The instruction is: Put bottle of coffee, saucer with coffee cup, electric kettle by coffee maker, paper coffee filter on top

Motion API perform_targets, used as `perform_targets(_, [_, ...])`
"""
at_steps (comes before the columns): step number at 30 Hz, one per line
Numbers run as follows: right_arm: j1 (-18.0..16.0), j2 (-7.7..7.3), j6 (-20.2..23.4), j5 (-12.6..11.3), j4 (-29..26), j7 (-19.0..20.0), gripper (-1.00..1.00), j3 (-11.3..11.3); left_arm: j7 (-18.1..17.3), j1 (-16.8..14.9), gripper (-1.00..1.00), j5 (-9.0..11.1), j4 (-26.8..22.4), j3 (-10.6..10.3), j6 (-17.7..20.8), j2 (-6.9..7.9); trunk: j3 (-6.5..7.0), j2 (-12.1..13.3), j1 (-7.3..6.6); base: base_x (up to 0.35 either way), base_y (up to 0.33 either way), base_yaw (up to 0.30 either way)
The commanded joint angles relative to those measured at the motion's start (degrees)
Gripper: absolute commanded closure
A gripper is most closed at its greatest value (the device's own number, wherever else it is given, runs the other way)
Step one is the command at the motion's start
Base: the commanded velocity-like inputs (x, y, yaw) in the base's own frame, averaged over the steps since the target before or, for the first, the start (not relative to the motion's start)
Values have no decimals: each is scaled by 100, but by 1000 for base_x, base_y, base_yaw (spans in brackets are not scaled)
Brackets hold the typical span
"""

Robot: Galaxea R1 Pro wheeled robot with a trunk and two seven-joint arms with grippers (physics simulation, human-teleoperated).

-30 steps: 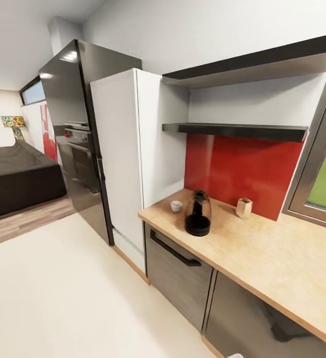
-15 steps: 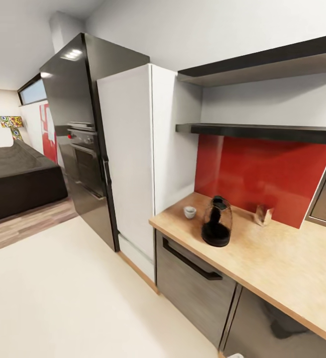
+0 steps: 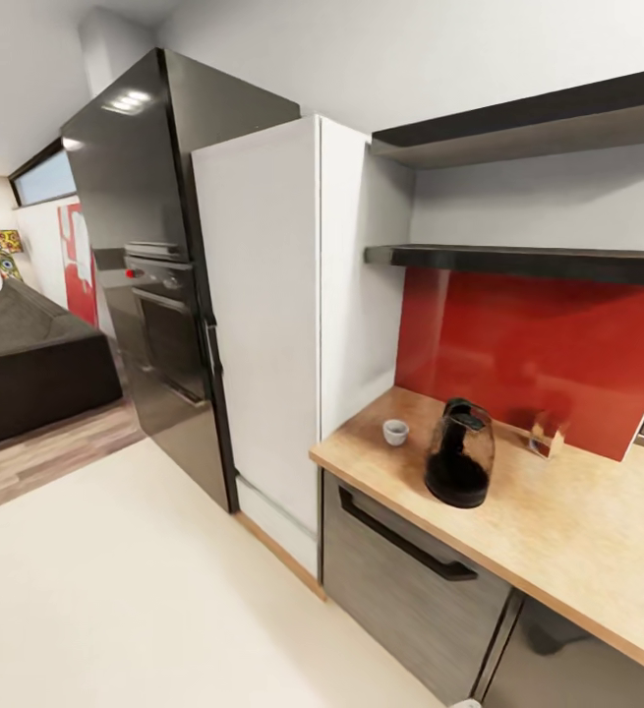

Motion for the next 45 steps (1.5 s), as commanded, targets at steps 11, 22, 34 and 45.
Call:
perform_targets(11, [163, -7, 5, -53, 29, -2, -100, 50, 3, 3, -100, -74, 3, 30, -7, 0, 0, -2, 4, 202, 281, -261])
perform_targets(22, [1283, -414, -16, -61, 26, 655, -100, 47, 31, 10, -100, -95, 3, 13, 4, 61, 0, -2, 4, 196, 281, -266])
perform_targets(34, [1324, -638, -15, -63, 16, 946, -100, 50, 41, 10, -100, -96, 3, 4, 13, 54, 0, -2, 4, 166, 287, -281])
perform_targets(45, [1324, -608, -10, -87, 9, 958, -100, 36, 41, 10, -100, -96, 3, 16, 14, 67, 0, -2, 4, 12, 178, -300])
